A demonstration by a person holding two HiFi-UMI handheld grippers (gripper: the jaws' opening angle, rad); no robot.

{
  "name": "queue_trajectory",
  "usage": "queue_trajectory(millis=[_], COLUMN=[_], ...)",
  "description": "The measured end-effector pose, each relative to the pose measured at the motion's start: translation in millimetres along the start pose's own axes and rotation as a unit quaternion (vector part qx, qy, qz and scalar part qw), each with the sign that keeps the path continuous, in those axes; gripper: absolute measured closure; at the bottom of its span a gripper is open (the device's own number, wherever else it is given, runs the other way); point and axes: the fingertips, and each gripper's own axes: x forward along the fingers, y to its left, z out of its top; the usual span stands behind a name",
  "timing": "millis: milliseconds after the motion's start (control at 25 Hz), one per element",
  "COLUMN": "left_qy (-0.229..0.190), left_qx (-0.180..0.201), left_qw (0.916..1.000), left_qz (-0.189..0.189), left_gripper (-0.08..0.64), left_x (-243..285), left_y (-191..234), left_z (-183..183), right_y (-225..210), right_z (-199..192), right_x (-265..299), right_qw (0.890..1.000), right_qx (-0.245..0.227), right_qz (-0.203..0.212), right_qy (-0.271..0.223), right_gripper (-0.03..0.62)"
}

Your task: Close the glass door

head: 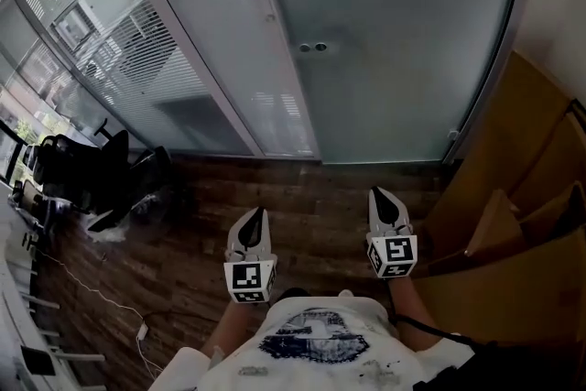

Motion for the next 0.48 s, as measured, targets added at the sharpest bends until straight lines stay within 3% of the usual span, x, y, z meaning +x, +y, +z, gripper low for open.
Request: queue_trajectory(millis=[480], left_qy=[-0.015], left_qx=[-0.013], left_qw=[0.9988], left_qz=[-0.044], left_gripper=[0.558], left_x=[-45.2], left_y=[-14.3], left_z=[-0.6], right_y=[39.9], right_z=[-8.4], right_x=[-53.2], right_qw=[1.0], right_qx=[-0.015], right_qz=[0.001], right_qy=[0.011], right_gripper=[0.584])
